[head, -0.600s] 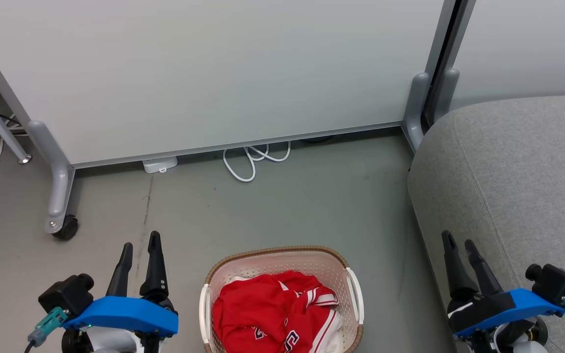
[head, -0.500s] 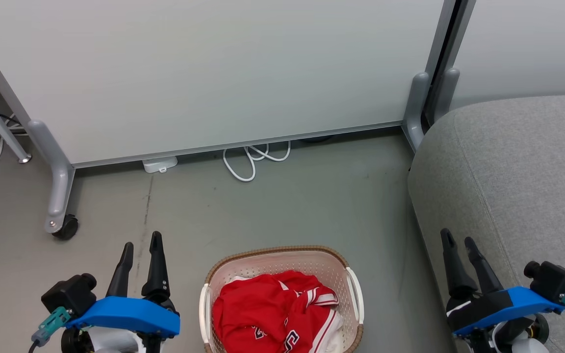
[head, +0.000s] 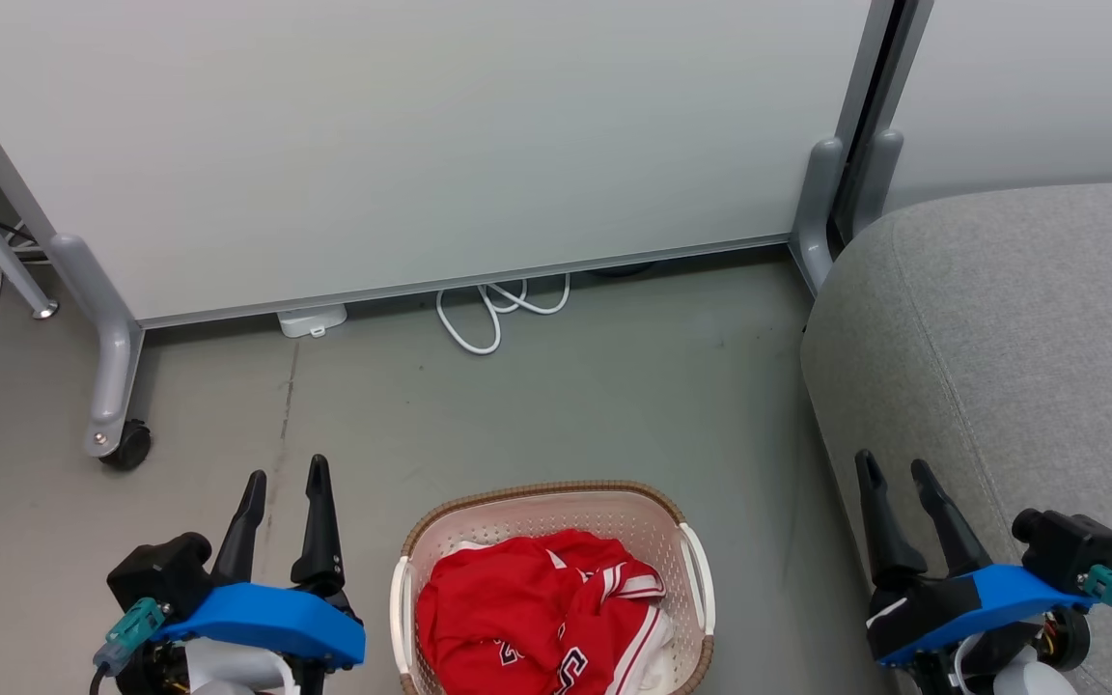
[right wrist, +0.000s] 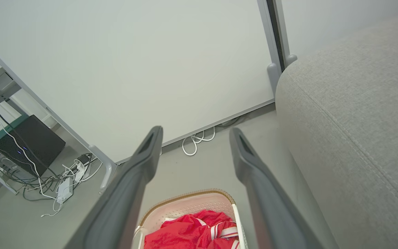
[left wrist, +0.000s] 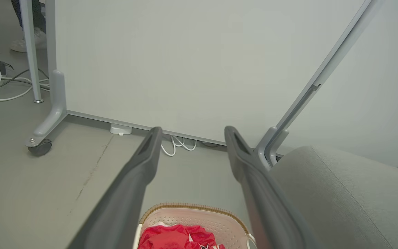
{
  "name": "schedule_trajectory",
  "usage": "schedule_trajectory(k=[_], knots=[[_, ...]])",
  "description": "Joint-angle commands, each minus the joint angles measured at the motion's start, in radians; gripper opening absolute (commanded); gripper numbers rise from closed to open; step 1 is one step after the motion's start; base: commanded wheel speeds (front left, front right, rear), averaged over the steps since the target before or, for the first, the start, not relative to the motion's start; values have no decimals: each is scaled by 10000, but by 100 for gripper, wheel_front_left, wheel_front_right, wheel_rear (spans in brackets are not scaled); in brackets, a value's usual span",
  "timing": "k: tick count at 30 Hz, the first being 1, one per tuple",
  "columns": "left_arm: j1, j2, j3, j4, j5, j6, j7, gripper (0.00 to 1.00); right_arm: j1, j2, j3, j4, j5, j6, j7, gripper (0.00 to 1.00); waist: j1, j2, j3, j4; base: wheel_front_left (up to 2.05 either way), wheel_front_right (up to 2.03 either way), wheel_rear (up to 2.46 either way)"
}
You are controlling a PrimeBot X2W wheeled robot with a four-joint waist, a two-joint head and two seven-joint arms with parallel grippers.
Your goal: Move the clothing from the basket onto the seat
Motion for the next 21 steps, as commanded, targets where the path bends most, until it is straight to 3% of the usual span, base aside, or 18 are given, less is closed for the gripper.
schedule_trajectory(k=[1, 21], knots=[[-211, 67, -41, 2, 219, -20, -81, 100, -244, -79, 24, -28, -222, 18, -84, 100, 0, 0, 3, -3, 0, 0, 0], [-394, 46, -197, 442, 1869, 3, -526, 100, -317, -87, 163, 142, -1858, 22, -424, 100, 0, 0, 26, -25, 0, 0, 0]])
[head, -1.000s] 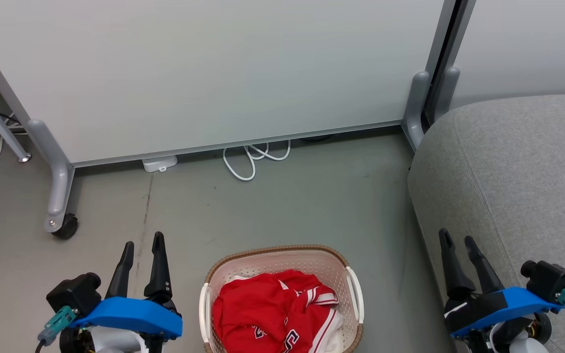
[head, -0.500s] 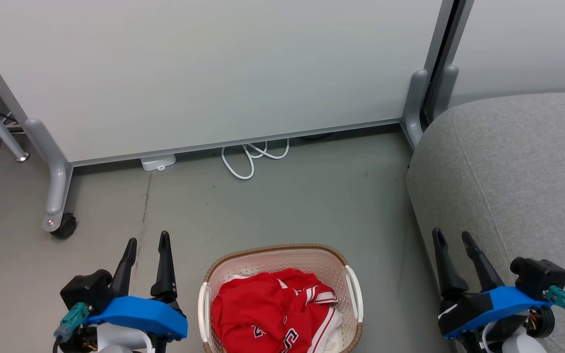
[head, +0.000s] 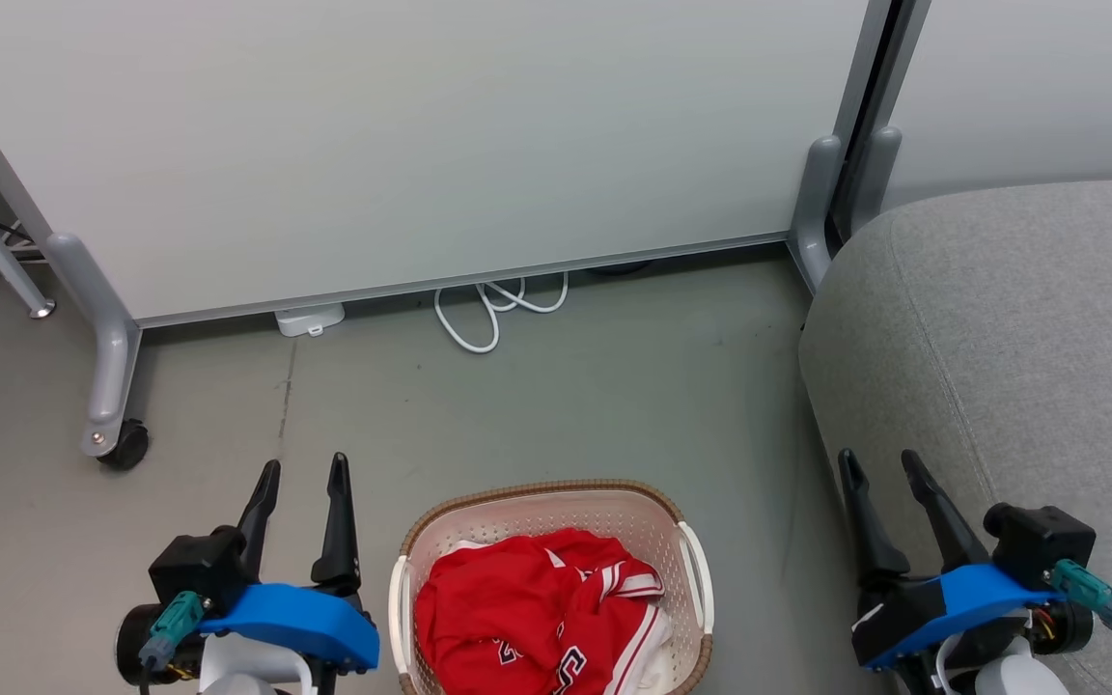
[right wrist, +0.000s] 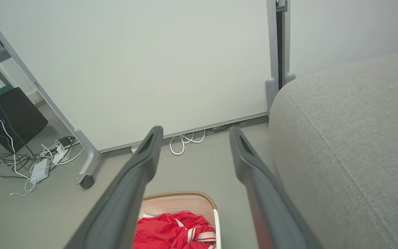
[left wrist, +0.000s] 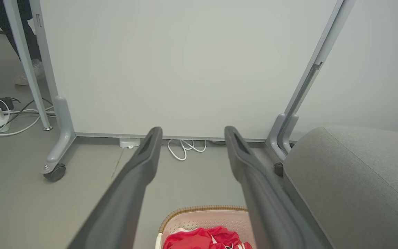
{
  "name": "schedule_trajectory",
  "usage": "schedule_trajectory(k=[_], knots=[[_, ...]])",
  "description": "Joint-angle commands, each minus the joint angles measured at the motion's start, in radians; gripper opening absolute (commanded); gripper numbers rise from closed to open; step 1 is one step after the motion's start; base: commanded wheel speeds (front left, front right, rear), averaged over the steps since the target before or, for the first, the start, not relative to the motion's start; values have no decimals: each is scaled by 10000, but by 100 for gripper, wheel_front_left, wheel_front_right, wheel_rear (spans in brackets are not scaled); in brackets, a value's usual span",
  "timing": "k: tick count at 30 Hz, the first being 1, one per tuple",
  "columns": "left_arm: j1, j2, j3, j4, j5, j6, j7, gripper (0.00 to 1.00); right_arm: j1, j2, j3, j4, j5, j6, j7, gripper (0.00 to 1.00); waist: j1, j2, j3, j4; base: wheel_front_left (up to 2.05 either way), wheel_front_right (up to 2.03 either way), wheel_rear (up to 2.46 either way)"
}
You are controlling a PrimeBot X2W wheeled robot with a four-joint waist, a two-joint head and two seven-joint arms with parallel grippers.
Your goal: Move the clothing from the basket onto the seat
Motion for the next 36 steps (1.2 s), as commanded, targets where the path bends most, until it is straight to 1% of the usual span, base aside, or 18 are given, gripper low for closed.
schedule_trajectory(k=[1, 25, 36], knots=[[-172, 50, -15, 4, 233, 6, -104, 100, -174, -68, 25, -14, -240, 20, -80, 100, 0, 0, -2, -1, 0, 0, 0], [-159, 9, -132, 134, 1901, 76, -540, 100, -219, -77, 190, 1, -1907, 16, -506, 100, 0, 0, 62, -76, 0, 0, 0], [-131, -25, -85, 125, 1804, 68, -529, 100, -217, -75, 187, 17, -1870, 16, -522, 100, 0, 0, 51, -99, 0, 0, 0]])
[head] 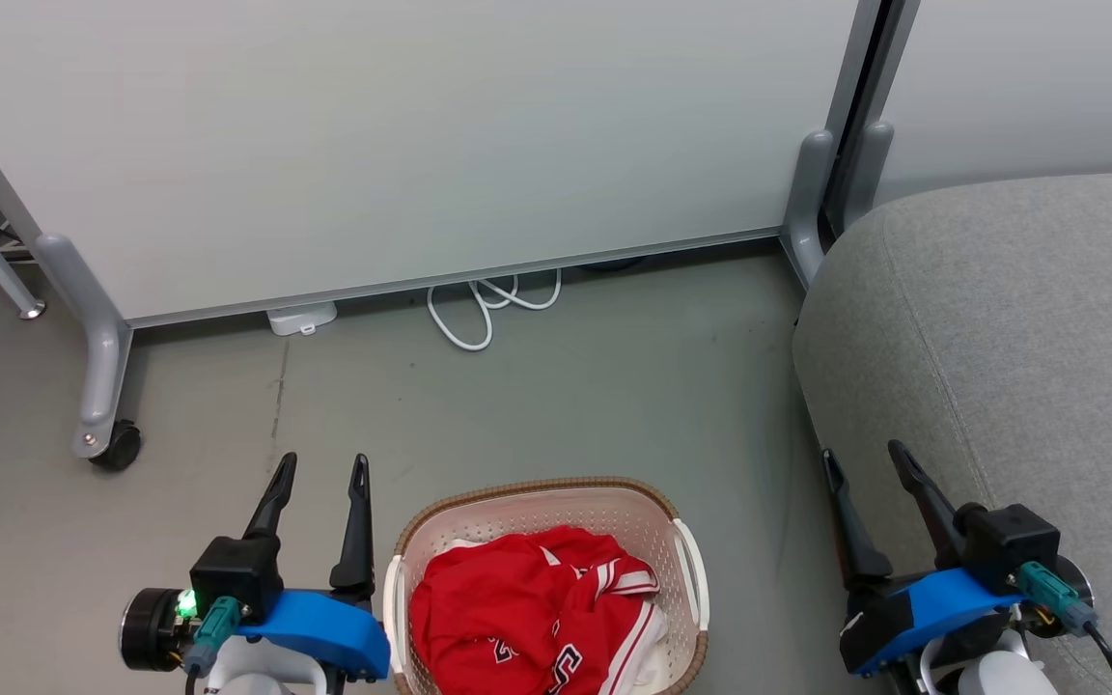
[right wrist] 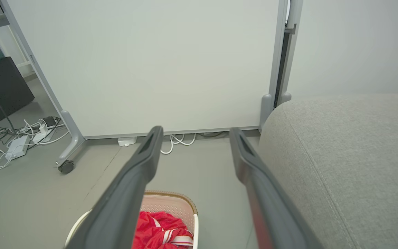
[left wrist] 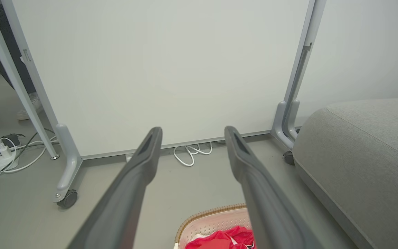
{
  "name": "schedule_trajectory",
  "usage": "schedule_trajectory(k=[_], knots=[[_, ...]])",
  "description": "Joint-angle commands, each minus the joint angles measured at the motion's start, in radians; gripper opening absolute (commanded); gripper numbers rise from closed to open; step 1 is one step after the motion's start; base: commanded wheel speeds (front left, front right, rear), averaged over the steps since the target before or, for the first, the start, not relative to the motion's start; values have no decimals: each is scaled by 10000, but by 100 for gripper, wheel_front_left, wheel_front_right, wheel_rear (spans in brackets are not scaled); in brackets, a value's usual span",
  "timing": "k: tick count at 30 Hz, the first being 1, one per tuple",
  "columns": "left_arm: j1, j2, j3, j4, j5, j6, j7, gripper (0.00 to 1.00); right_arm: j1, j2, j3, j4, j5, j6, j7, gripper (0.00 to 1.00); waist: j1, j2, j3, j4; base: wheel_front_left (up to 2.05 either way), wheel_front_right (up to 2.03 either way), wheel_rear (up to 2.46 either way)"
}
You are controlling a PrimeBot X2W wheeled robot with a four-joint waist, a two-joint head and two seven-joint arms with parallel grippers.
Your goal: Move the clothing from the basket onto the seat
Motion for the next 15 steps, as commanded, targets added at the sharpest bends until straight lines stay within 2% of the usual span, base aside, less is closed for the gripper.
schedule_trajectory(k=[1, 8, 15], knots=[[-104, 3, 6, 12, -7, 19, -52, 100, -132, -56, 13, 12, -46, 4, -58, 100, 0, 0, -7, 4, 0, 0, 0], [-34, -1, -45, 138, 1, -19, -50, 100, -234, -55, 262, -79, 51, 4, 1, 100, 0, 0, 194, -230, 0, 0, 0], [-491, 162, -179, 665, 103, -115, -50, 100, -681, -52, 645, -365, 25, 4, 91, 100, 0, 0, 1201, -908, 0, 0, 0]])
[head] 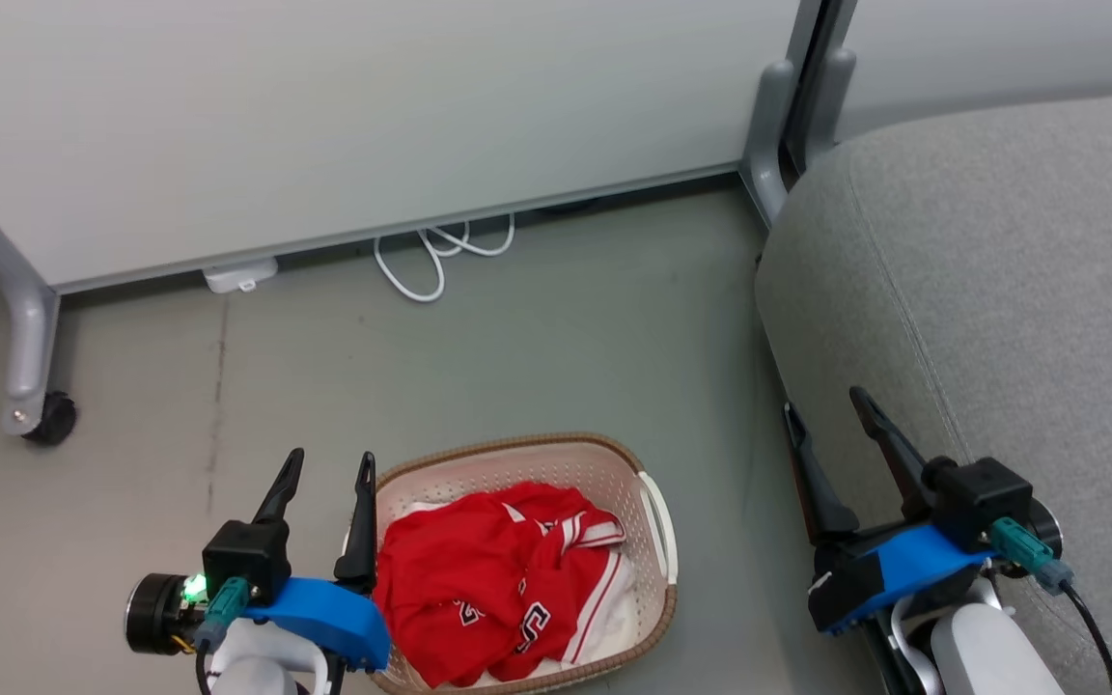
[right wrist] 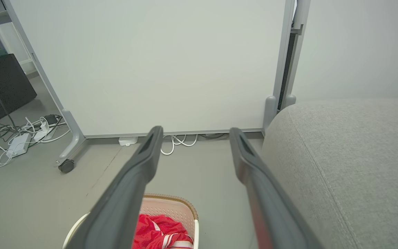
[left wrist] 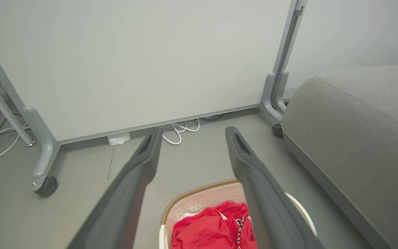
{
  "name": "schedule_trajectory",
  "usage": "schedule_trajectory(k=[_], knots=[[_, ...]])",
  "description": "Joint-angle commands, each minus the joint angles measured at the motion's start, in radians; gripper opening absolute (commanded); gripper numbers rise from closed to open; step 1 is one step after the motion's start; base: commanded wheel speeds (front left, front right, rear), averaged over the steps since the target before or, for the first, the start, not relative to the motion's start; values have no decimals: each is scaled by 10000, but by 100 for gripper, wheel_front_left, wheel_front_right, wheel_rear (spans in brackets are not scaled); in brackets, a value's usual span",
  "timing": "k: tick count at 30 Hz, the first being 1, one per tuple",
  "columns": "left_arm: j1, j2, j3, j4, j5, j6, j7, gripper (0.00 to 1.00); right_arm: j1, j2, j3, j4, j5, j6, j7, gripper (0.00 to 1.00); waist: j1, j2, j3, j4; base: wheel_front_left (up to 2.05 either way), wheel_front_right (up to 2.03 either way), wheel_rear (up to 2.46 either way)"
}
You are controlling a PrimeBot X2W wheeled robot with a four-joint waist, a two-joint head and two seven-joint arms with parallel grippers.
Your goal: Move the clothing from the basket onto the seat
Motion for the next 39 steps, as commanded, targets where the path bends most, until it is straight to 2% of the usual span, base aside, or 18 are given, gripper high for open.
schedule_trajectory(k=[1, 11, 23, 34, 39], knots=[[-255, 72, -39, 107, 75, -36, -50, 100, -221, -42, 63, -85, -77, 4, 10, 100, 0, 0, 675, -465, 0, 0, 0], [-2077, 518, -530, 2286, 286, -202, 156, 100, -1320, -30, 607, -337, 145, 3, -166, 100, 0, 0, 3055, -1650, 0, 0, 0], [-4967, 1566, -997, 4481, 303, -344, 1514, 100, -2495, -22, 1495, -245, 854, 4, -550, 100, 0, 0, 5826, -2616, 0, 0, 0], [-6373, 2524, -1416, 5342, 352, -371, 3063, 100, -3227, -22, 2091, -552, 1601, 4, -627, 100, 0, 0, 7235, -3093, 0, 0, 0], [-6717, 2818, -1385, 5508, 286, -230, 3608, 100, -3325, -22, 2298, -719, 1867, 3, -625, 100, 0, 0, 7620, -3290, 0, 0, 0]])
